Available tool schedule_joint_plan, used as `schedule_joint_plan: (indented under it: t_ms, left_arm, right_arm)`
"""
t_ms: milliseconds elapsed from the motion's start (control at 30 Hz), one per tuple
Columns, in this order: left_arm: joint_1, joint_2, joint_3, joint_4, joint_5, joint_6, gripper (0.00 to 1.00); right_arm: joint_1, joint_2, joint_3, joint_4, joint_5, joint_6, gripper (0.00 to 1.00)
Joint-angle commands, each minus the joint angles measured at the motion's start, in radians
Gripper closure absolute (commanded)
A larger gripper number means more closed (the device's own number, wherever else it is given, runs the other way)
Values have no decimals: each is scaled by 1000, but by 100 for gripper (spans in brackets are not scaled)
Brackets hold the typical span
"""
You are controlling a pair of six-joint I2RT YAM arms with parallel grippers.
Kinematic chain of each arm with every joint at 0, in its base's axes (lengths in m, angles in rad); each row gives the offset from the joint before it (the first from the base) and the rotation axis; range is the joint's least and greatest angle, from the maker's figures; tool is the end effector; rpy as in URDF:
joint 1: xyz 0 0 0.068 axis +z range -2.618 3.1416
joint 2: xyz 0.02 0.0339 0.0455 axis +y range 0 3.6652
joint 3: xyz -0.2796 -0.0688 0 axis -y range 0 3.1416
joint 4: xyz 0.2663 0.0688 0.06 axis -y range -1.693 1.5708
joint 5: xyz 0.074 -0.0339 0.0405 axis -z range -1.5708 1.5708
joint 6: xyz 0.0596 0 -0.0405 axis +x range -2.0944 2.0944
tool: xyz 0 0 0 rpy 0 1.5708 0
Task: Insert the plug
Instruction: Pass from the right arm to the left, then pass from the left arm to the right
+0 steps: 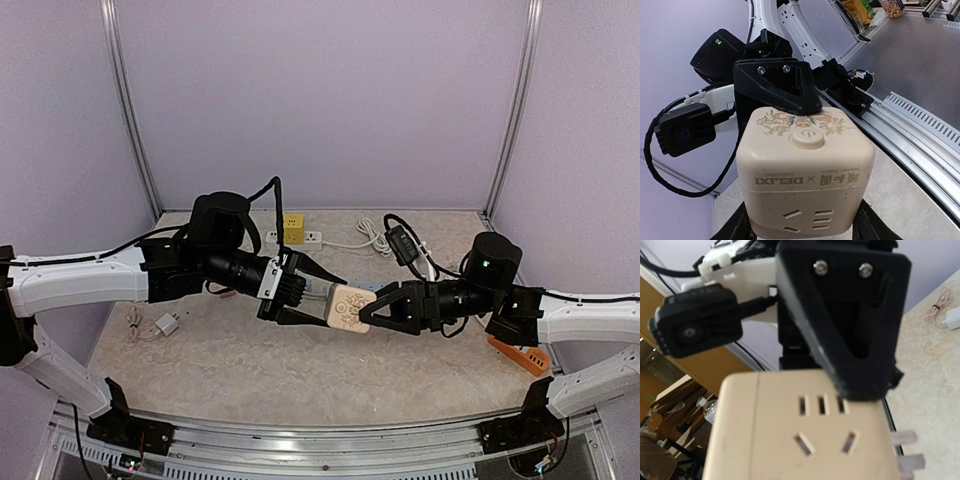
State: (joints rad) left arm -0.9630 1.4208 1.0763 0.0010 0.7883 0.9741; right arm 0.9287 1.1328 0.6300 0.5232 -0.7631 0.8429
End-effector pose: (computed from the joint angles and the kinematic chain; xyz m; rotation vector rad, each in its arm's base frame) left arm 0.1700 -0.3183 0.3174 1.7815 0.5850 -0.7414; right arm 0.1351 0.2495 0.2933 -0.8130 1.7655 1.8782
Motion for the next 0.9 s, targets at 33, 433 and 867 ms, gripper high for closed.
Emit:
schedule_joint_plan:
  t_ms: [33, 433, 867]
  left_arm:
    - [-15, 23, 18, -8, 1, -46, 60]
    - [-17, -3, -22, -9, 14, -287, 71]
    - [-18, -20, -67, 34, 28, -516, 83]
  right_arm:
    - [-4, 11, 7, 58, -7, -32, 69]
    - [-5, -59, 34, -185, 101, -288, 19]
    - [-7, -97, 67, -368, 197, -543, 11]
